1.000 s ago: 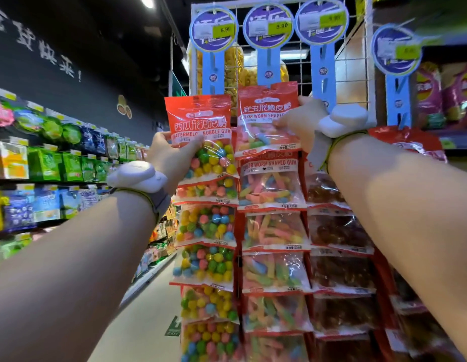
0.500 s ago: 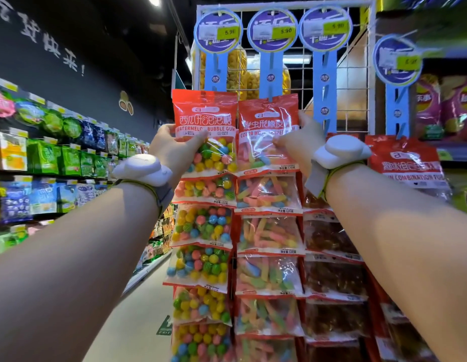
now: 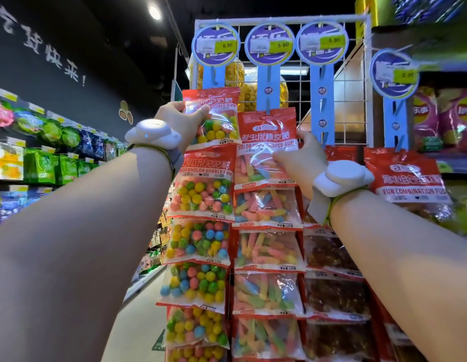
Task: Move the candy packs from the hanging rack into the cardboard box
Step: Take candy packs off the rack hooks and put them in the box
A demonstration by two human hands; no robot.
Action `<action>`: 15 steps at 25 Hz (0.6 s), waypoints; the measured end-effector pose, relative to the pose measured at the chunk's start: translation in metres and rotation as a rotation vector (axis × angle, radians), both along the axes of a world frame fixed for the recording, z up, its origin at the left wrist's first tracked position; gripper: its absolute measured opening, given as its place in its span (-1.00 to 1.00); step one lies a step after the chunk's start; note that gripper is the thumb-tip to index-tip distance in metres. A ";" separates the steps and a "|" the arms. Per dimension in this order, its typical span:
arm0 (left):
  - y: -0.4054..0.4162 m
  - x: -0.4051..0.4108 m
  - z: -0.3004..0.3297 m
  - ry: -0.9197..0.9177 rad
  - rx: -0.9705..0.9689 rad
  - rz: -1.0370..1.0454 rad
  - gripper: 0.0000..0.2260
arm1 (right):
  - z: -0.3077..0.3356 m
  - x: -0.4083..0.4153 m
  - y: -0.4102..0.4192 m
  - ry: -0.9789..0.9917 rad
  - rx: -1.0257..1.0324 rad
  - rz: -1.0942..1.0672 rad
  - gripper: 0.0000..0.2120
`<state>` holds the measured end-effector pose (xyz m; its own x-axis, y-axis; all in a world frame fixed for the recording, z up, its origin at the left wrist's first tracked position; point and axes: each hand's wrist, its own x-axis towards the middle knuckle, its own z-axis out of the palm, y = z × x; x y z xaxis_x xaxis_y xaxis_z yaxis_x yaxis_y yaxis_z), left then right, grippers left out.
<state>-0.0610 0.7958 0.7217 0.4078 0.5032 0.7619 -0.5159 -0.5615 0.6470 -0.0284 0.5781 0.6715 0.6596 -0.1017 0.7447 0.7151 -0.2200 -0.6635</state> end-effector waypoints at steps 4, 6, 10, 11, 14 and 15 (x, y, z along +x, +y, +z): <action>0.009 0.005 0.008 0.075 -0.007 0.024 -0.34 | 0.000 0.002 0.001 -0.012 -0.007 0.002 -0.53; 0.010 0.006 0.007 0.107 -0.001 -0.008 -0.39 | -0.001 0.002 0.001 -0.019 -0.009 0.013 -0.55; 0.011 0.009 -0.001 0.138 0.030 -0.044 -0.57 | 0.001 0.003 0.001 -0.008 -0.014 0.001 -0.47; 0.012 0.010 -0.003 0.142 0.035 -0.048 -0.59 | 0.001 0.004 0.001 -0.006 -0.015 -0.007 -0.44; 0.014 0.011 -0.010 0.155 0.033 -0.078 -0.55 | 0.000 0.005 0.002 0.002 -0.024 -0.011 -0.40; 0.013 0.009 -0.013 0.168 0.033 -0.090 -0.50 | 0.000 0.006 0.003 0.003 -0.025 -0.016 -0.40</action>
